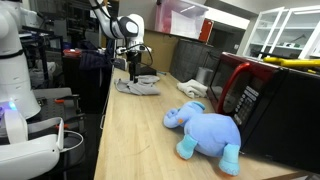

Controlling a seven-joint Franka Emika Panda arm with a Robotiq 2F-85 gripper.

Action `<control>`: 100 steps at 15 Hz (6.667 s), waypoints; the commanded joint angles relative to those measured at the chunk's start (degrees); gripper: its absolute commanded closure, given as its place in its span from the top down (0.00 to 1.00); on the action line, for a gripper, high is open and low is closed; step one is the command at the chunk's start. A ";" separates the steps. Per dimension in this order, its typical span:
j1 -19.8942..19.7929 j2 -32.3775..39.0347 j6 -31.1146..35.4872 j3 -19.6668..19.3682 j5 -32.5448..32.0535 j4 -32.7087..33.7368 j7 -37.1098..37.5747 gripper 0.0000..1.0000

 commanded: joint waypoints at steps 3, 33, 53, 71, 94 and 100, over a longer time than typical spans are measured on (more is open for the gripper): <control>0.80 0.74 0.41 -1.80 -2.23 1.13 0.44 0.49; 0.50 10.55 23.89 -9.42 -36.63 19.97 1.32 0.01; -1.61 10.57 6.87 -4.03 -11.62 20.48 -6.78 1.00; 4.36 9.38 -20.97 -1.23 12.30 17.43 -3.44 0.00; 7.56 8.42 -23.25 1.04 13.32 10.64 -2.42 0.00; 6.34 4.92 -29.08 1.87 18.25 10.72 -8.51 0.26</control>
